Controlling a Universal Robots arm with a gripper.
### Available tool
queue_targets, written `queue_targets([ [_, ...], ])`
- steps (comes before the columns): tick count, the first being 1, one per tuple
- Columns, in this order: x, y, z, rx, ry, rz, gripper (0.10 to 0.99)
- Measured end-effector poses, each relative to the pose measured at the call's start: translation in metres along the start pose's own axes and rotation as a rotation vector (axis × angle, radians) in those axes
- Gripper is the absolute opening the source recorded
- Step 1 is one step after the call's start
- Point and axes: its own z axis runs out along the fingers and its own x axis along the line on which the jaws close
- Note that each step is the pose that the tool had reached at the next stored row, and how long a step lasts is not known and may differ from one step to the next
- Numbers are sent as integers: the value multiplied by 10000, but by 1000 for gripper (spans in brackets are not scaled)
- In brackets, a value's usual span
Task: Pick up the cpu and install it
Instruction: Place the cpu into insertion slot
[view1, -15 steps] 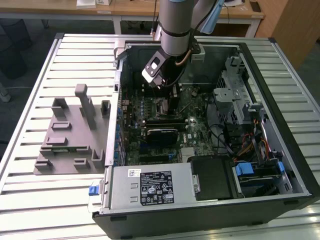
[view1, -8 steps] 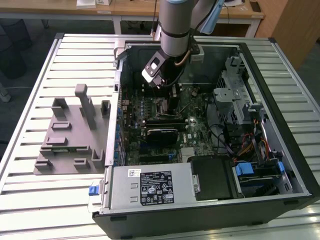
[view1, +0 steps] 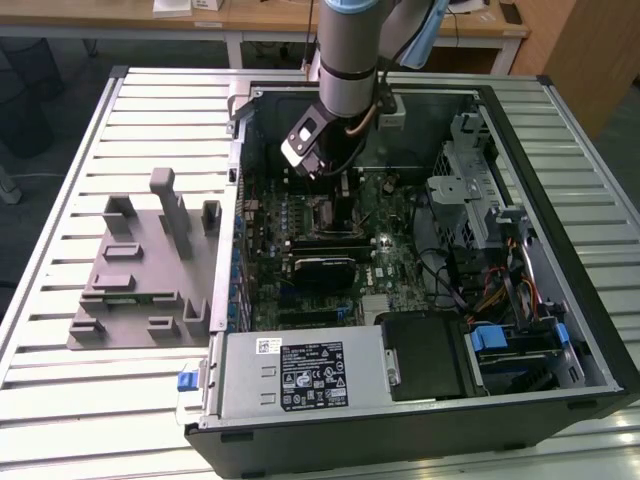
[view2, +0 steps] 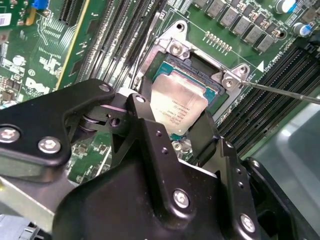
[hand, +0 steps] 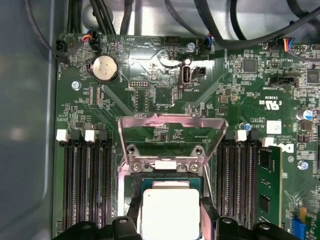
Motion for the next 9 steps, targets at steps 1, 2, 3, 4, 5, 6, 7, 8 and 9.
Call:
queue_targets([
  [1, 3, -1, 7, 0, 0, 0, 541],
  [2, 4, -1, 13, 0, 0, -2, 541],
  [3, 6, -2, 19, -1, 1, -1, 541],
  [4, 8, -3, 24, -1, 3, 0, 541],
  [5, 10, -3, 29, 0, 4, -1, 541],
  [6, 11, -4, 35, 0, 4, -1, 541],
  [7, 13, -6, 41, 0, 5, 0, 541],
  [8, 15, -7, 46, 0, 5, 0, 541],
  [9, 15, -8, 48, 1, 3, -1, 541],
])
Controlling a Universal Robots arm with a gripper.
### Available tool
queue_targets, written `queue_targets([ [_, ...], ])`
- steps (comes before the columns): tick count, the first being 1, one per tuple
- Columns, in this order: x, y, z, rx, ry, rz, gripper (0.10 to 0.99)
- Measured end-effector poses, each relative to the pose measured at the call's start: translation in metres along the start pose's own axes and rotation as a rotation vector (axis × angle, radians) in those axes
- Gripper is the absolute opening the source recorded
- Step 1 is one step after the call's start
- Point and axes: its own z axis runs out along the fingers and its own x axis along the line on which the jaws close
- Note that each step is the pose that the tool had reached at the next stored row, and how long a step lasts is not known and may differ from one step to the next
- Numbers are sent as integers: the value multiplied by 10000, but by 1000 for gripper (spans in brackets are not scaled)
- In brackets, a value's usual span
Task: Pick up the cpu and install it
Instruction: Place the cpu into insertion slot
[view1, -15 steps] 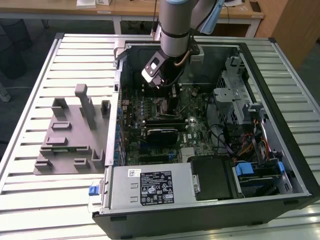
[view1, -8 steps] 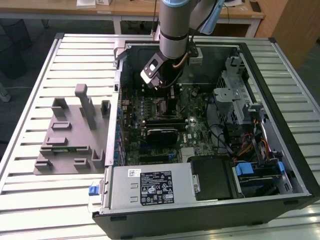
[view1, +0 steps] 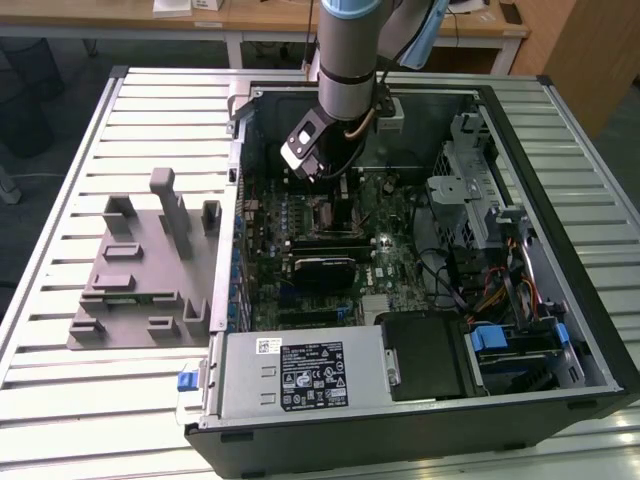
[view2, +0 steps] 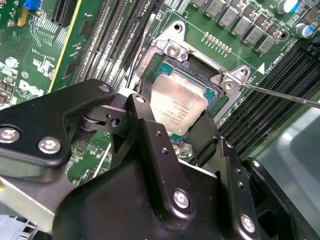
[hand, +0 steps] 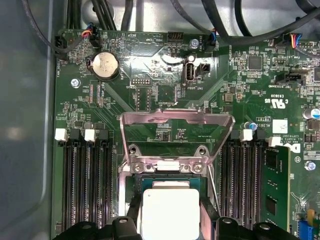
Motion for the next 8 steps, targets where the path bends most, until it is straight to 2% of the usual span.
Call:
queue_targets([
  [8, 1, 0, 4, -1, 1, 0, 541],
])
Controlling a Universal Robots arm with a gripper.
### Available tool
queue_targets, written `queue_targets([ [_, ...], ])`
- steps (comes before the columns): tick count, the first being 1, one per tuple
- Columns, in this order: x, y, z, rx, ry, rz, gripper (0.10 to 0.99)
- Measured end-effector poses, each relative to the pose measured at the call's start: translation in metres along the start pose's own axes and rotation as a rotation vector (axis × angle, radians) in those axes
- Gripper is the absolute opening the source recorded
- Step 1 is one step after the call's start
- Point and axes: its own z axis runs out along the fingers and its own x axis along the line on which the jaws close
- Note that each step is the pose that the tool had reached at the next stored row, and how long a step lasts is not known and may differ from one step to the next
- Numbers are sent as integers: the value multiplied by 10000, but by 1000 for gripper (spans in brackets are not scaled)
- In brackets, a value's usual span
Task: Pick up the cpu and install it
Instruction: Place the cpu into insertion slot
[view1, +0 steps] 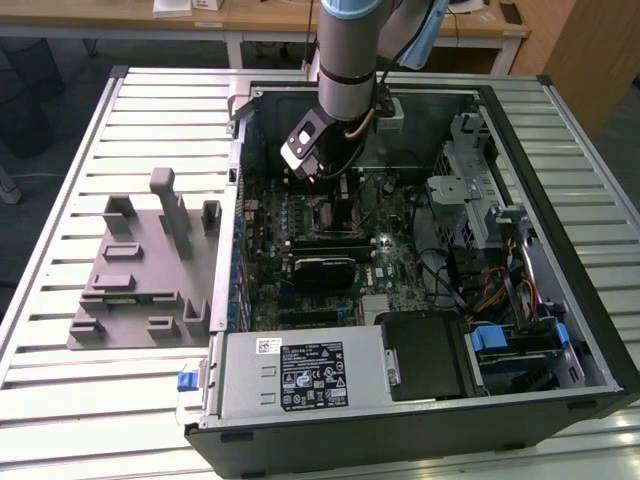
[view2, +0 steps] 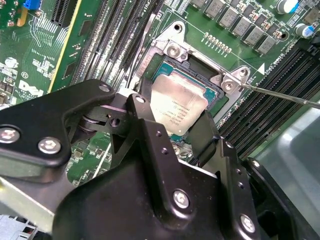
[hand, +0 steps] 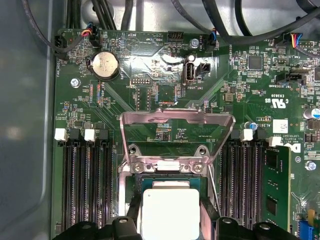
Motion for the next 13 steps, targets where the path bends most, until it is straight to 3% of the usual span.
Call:
queue_targets([
  [2, 0, 0, 1, -1, 2, 0, 553],
  [3, 0, 0, 1, 0, 1, 0, 616],
  [8, 0, 0, -4, 0, 0, 0, 616],
  [13, -3, 1, -69, 0, 1, 1, 616],
])
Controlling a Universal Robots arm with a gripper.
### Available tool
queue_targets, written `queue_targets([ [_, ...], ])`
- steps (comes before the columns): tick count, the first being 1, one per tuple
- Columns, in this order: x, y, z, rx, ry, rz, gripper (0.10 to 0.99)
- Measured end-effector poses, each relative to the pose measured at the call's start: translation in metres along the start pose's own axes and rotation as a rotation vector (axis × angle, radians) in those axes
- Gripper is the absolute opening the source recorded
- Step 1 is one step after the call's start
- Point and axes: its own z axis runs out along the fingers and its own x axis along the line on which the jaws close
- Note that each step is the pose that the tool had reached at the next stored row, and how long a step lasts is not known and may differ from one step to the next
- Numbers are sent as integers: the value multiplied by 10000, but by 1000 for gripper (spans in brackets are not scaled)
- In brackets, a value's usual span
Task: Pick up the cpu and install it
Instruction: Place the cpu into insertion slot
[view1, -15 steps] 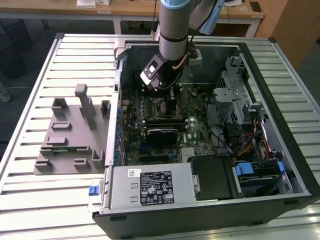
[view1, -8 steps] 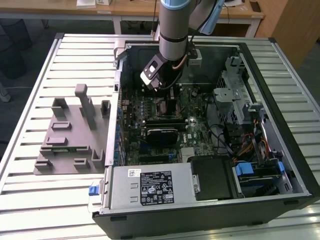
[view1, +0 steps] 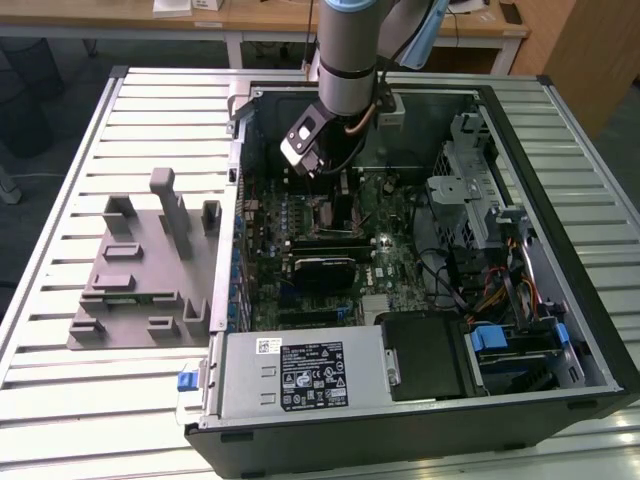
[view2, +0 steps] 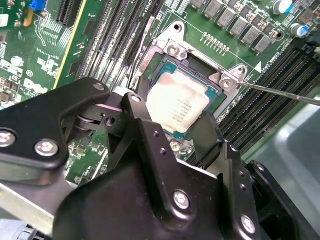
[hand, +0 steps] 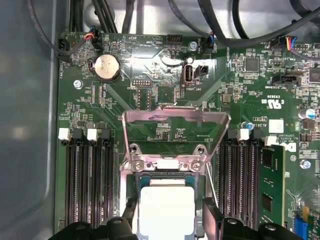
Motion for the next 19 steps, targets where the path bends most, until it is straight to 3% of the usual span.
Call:
queue_targets([
  [8, 0, 0, -2, 0, 2, -1, 616],
  [10, 0, 0, -2, 0, 2, 0, 537],
  [12, 0, 0, -2, 0, 2, -1, 537],
  [14, 0, 0, -2, 1, 2, -1, 420],
  [15, 0, 0, -2, 2, 2, -1, 420],
  [19, 0, 0, -2, 1, 3, -1, 192],
])
